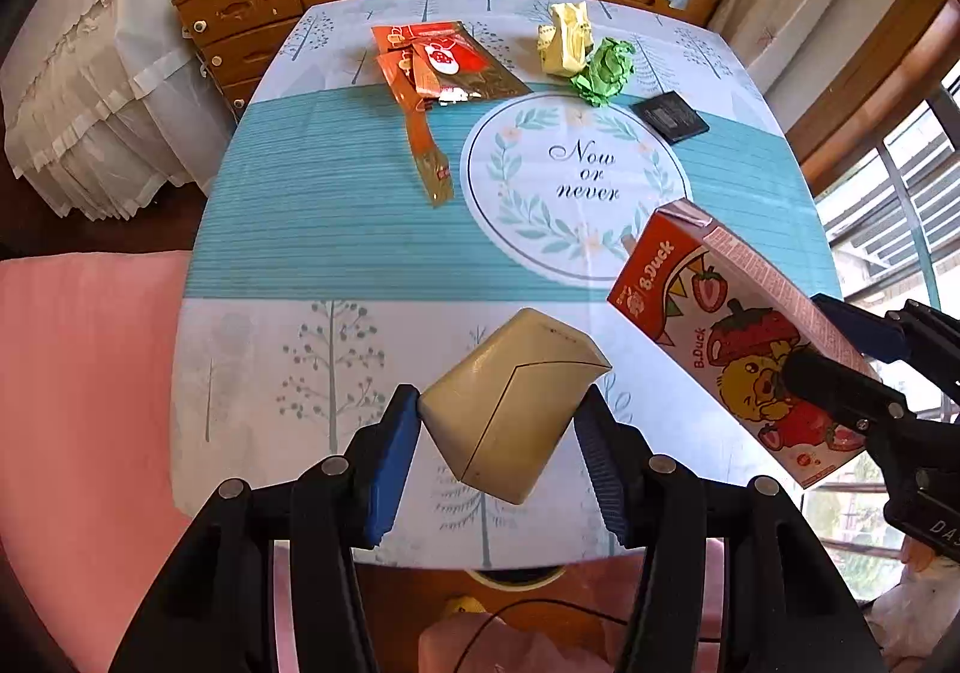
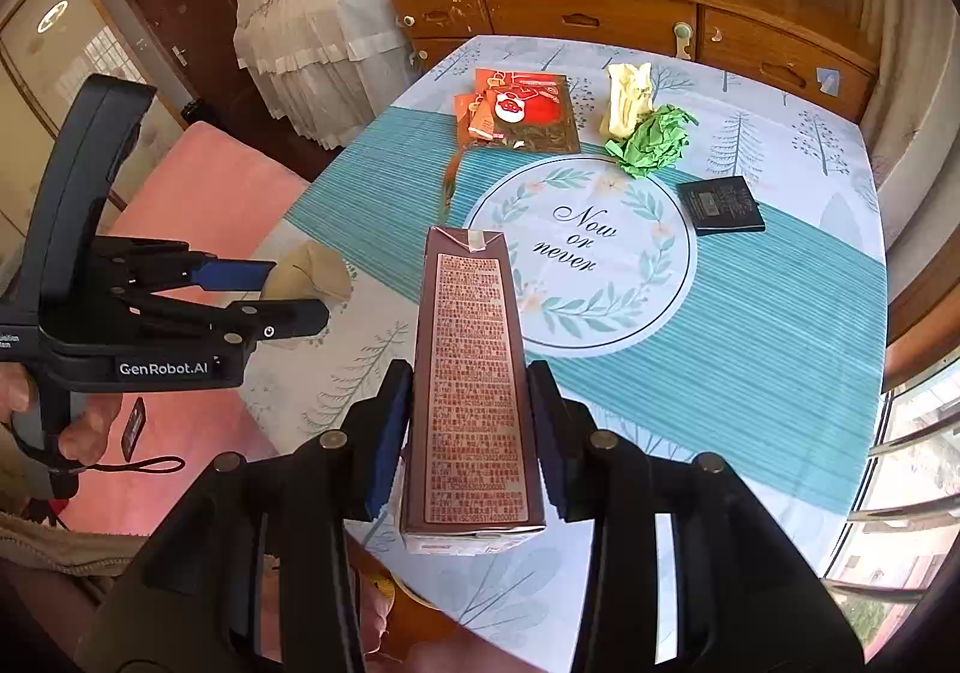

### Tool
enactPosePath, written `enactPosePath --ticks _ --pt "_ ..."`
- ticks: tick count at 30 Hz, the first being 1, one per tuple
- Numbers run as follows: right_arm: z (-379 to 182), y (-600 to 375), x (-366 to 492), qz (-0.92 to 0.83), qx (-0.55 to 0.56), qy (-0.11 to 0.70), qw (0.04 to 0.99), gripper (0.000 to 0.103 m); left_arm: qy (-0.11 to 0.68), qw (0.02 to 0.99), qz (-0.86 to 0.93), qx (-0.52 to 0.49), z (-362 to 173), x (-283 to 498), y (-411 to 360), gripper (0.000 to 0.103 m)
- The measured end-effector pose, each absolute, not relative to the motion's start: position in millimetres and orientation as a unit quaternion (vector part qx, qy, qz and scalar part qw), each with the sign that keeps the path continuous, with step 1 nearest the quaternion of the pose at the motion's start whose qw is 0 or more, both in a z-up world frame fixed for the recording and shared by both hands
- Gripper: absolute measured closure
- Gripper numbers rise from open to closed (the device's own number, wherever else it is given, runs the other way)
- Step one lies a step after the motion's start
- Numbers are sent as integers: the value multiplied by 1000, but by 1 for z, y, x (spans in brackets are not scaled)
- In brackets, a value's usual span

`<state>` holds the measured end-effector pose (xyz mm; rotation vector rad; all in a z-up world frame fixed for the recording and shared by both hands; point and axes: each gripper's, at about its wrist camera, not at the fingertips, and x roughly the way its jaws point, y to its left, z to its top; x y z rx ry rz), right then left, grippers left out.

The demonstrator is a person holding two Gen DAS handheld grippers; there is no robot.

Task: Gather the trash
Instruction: 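Lift the beige paper with the left tool while the right tool lifts the pink carton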

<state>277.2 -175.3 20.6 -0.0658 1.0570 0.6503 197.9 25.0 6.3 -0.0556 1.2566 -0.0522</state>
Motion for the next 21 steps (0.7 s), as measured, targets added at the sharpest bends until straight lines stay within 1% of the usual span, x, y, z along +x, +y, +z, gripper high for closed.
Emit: enactPosePath --ticks 7,13,17,21 --pt "48 -151 178 262 -10 467 845 68 576 814 -74 -18 13 103 57 50" --pt "47 -121 75 218 20 456 862 68 568 816 -105 4 6 14 89 50" --pt "38 -94 12 212 4 470 857 68 586 802 -116 3 -2 -27 102 50" --pt "37 -77 -31 210 -19 488 847 68 595 792 -132 18 -11 -53 98 50"
